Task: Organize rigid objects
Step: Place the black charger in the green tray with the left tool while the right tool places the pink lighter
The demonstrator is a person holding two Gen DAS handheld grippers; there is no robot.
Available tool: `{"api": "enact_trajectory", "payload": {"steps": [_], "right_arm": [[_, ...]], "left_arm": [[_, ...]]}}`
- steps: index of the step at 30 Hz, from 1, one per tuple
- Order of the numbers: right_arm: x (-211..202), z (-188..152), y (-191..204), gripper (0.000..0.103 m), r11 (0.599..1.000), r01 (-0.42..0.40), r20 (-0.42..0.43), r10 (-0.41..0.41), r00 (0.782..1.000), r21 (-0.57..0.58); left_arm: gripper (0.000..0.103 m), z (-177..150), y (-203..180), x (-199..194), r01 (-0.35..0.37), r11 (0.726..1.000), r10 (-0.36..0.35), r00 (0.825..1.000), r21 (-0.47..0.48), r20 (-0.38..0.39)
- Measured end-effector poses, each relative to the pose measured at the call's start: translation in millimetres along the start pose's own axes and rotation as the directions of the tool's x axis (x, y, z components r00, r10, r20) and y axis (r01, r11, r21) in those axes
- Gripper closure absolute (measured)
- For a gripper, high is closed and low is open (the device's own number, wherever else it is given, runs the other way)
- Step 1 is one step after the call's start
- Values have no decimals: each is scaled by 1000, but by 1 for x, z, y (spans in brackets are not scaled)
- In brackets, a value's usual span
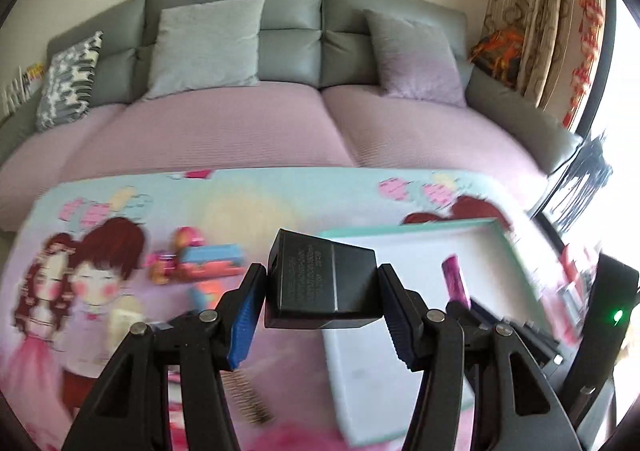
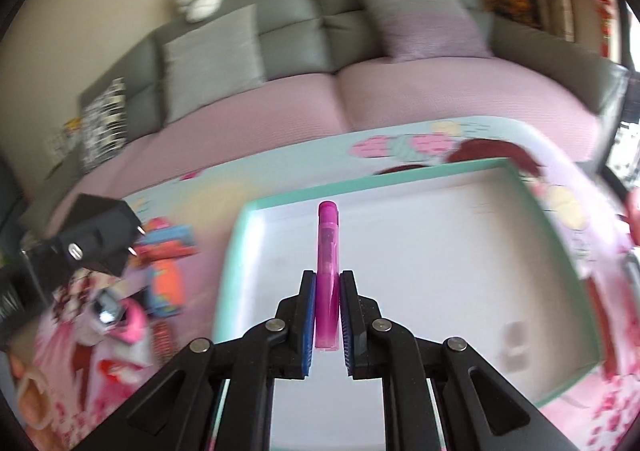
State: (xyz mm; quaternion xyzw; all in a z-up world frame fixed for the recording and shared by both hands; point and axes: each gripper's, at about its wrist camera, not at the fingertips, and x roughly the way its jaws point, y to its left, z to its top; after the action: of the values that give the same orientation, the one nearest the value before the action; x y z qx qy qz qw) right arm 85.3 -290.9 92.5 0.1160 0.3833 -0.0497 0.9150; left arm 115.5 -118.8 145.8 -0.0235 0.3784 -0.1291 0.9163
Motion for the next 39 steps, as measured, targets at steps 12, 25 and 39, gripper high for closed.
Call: {"api": "enact_trajectory", "payload": {"steps": [12,25,39], "right_arm": [[6,1,-73,90,975,207,-65,-202,977,77],[20,-2,-71,90,974,217,-106,-209,972,70],[24,-4,-72,90,966,250,-127,-240,962,69]], "left_arm": [[45,-28,-49,59,-13,1000,13,996,0,-91],[45,-41,-49,75,-5,1000,5,992,3,-125],[42,-40,-41,75,15,999,-20,992,-38,-127]]}}
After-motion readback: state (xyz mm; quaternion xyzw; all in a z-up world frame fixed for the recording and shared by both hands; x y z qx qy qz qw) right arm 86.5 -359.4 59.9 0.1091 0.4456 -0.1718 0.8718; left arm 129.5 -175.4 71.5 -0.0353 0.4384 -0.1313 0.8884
